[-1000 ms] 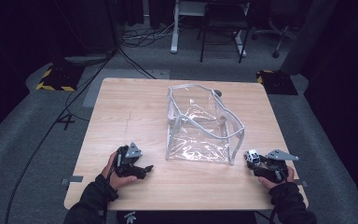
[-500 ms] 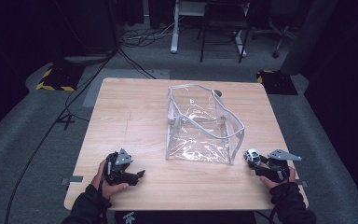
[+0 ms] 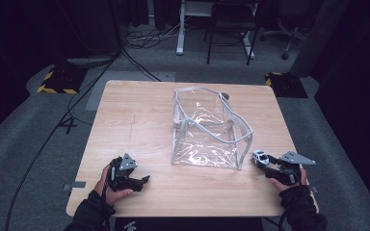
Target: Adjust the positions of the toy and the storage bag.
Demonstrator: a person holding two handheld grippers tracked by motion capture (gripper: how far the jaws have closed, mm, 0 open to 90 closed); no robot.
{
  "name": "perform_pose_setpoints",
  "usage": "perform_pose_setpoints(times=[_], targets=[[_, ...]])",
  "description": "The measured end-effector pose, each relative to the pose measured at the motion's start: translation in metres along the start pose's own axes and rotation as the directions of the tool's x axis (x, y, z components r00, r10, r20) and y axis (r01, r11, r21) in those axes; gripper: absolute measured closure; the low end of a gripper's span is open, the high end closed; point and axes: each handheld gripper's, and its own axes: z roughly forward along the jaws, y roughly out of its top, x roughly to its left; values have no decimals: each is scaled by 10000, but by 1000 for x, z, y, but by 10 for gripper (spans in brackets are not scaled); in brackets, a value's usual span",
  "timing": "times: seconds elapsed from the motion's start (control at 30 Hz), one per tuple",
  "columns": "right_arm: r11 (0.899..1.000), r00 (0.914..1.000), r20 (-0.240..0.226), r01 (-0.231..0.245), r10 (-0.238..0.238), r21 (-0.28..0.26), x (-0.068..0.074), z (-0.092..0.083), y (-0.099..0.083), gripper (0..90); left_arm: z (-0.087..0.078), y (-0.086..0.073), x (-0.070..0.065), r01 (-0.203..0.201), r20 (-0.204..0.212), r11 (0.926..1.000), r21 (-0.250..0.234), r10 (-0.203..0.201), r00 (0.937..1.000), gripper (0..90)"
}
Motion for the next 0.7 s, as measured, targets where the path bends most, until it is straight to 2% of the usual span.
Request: perform_pose_setpoints(times=[0.03,0.07,0.1,0.23,0.43,0.7], targets=[[10000,10000,-49,33,-33,-69,2,0,3,479,0,-1,-1,109,-89,9999,-75,-109,9999,168],[10000,10000,-49,33,-33,-69,2,0,3,479,0,-1,-1,109,-89,9999,-75,-109,9999,167],[9996,9997,-66,232,-233,-144,3,-1,6,479,-1,-1,-1,43,-144,10000,-83,-44,9999,168],[9993,9996,-115,265,-268,-277,3,-3,11,479,-1,-1,-1,36,-153,10000,-86,-38,9999,168],[9992,9994,-211,269,-275,-300,1,-2,16,479,-1,-1,-1,54,-149,10000,-79,-55,9999,167],[9978,9997,-202,123,-137,-654,-3,-6,27,479,-1,-2,-1,89,-113,10000,-41,-89,9999,167]])
